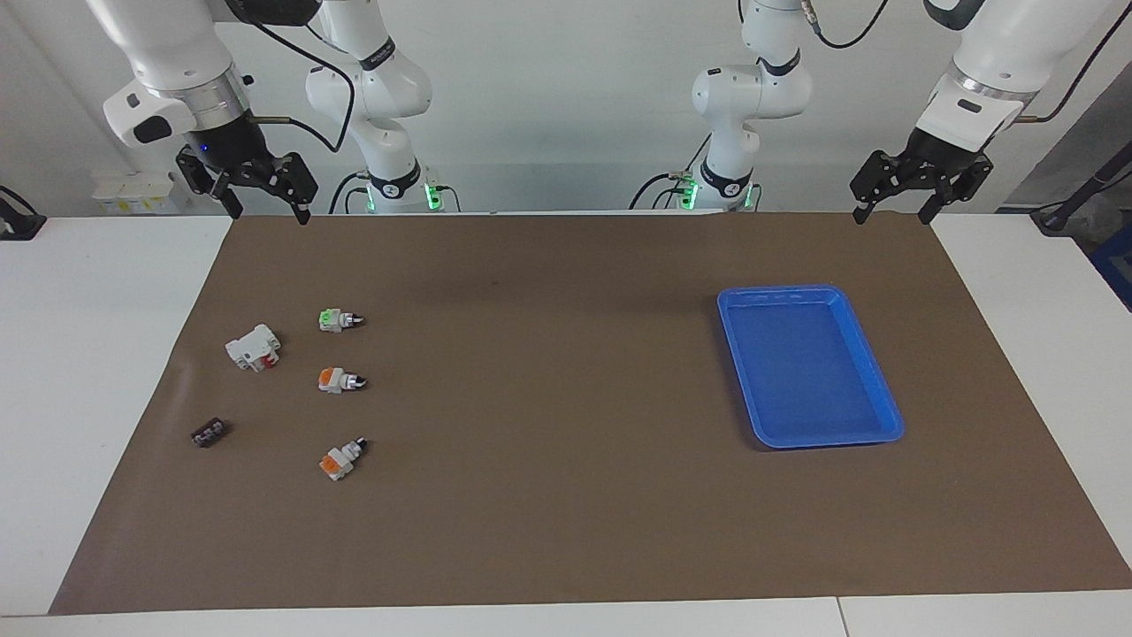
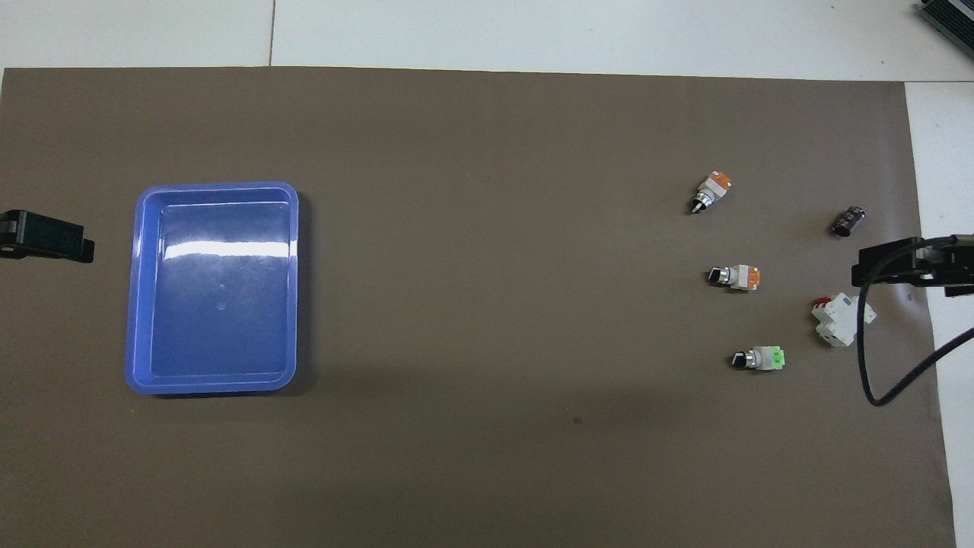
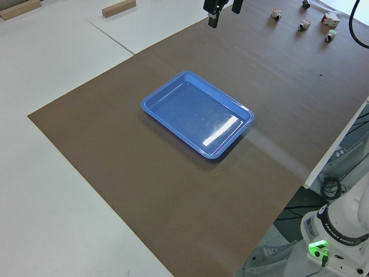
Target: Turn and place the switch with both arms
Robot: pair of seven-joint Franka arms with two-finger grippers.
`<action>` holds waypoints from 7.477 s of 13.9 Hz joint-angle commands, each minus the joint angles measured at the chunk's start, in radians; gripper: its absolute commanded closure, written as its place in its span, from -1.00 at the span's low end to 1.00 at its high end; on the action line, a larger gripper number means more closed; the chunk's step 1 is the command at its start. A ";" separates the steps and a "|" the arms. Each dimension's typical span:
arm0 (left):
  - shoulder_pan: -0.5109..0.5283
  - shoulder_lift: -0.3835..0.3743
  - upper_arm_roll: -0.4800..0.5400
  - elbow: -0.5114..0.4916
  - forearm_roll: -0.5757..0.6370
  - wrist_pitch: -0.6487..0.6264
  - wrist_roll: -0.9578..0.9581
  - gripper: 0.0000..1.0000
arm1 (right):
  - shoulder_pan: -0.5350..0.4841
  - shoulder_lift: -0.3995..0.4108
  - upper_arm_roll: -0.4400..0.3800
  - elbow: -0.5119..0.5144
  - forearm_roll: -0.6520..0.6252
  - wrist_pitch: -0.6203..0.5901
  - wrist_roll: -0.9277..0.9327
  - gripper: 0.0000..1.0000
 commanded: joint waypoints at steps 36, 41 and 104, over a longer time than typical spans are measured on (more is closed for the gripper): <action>0.016 -0.021 0.001 -0.022 -0.002 -0.031 0.052 -1.00 | -0.008 -0.029 0.002 -0.025 -0.001 0.020 0.008 -1.00; 0.016 -0.021 0.001 -0.022 -0.002 -0.031 0.053 -1.00 | -0.004 -0.035 0.003 -0.045 0.000 0.039 0.010 -1.00; 0.001 -0.064 -0.057 -0.075 -0.181 -0.023 -0.068 -0.96 | 0.295 0.176 0.035 -0.157 0.638 0.521 -1.292 1.00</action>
